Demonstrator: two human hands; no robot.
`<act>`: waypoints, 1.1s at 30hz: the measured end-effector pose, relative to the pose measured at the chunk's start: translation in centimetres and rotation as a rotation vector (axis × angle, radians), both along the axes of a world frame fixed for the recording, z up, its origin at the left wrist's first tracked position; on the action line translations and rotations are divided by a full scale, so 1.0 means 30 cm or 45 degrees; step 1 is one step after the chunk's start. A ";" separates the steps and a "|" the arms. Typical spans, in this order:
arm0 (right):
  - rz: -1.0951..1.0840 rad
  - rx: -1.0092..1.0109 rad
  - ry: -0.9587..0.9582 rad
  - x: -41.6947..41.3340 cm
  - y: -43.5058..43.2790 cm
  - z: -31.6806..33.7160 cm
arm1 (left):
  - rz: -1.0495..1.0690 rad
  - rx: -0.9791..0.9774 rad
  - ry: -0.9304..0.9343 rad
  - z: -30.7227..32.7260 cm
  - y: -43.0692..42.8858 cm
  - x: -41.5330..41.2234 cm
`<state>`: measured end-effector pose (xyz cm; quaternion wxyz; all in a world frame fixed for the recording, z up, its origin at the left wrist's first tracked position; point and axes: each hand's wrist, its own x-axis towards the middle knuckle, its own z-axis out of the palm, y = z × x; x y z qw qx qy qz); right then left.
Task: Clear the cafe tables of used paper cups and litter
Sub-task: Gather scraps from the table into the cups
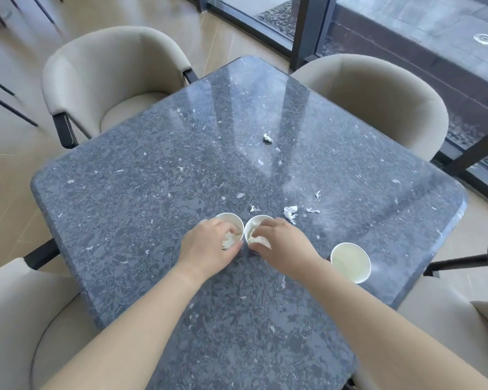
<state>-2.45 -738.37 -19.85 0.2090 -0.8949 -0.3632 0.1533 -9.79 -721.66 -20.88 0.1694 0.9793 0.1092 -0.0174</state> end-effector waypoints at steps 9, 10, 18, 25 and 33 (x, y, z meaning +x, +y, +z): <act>-0.083 0.025 -0.026 0.275 0.071 -0.021 | 0.186 -0.092 -0.108 -0.012 0.179 0.179; -0.060 -0.015 -0.014 0.299 0.086 -0.034 | 0.176 -0.086 -0.063 -0.026 0.200 0.206; 0.196 -0.261 0.116 0.402 0.159 -0.178 | -0.143 -0.106 0.209 -0.200 0.269 0.340; 0.192 -0.098 0.103 0.467 0.175 -0.275 | -0.201 0.135 0.142 -0.344 0.250 0.420; -0.313 0.144 -0.172 0.729 0.224 -0.312 | -0.136 0.143 -0.037 -0.414 0.266 0.404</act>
